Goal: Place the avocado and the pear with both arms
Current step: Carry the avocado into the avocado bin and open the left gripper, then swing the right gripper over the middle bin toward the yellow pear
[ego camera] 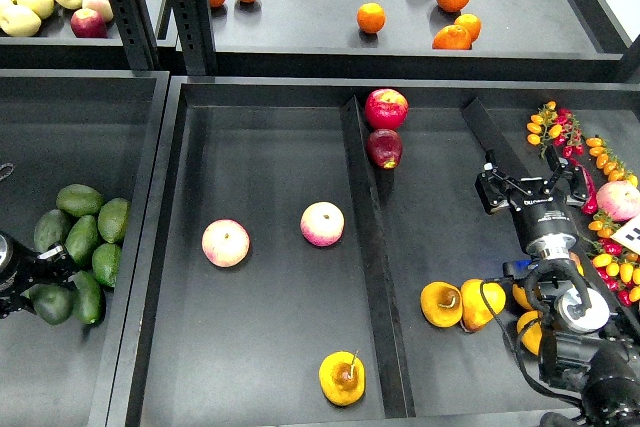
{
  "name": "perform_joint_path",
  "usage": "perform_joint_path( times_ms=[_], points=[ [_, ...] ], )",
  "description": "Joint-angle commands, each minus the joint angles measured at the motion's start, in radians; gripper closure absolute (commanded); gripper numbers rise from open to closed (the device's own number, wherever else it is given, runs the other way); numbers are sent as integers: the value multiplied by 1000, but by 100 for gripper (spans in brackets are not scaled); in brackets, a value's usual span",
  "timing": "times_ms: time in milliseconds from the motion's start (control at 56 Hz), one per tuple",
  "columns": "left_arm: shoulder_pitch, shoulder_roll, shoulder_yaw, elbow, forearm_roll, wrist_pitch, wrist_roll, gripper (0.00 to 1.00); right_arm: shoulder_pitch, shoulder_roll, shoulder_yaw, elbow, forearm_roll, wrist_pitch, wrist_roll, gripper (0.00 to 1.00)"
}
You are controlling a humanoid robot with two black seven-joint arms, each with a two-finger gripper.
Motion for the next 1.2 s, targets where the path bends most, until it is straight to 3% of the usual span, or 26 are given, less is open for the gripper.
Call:
perform_joint_path(
  times_ms=[0, 410, 678, 785, 839, 999, 1178],
  points=[
    [1, -2, 1, 24, -3, 0, 0, 31, -1, 0, 0, 0, 0, 0, -1, 0],
    [18, -14, -12, 70, 1, 0, 0, 15, -1, 0, -6, 3, 0, 0, -6, 0],
    [16, -63, -28, 127, 3, 0, 0, 7, 8, 0, -123, 55, -11, 0, -41, 0],
    [16, -83, -32, 133, 5, 0, 0, 6, 15, 0, -233, 55, -37, 0, -90, 0],
    [16, -93, -35, 138, 3, 0, 0, 1, 25, 0, -287, 61, -55, 0, -129, 0],
    [16, -106, -75, 153, 3, 0, 0, 1, 63, -34, -482, 120, -87, 0, -288, 0],
    [16, -113, -89, 154, -9, 0, 0, 1, 163, -181, -722, 172, -86, 0, -289, 0]
  ],
)
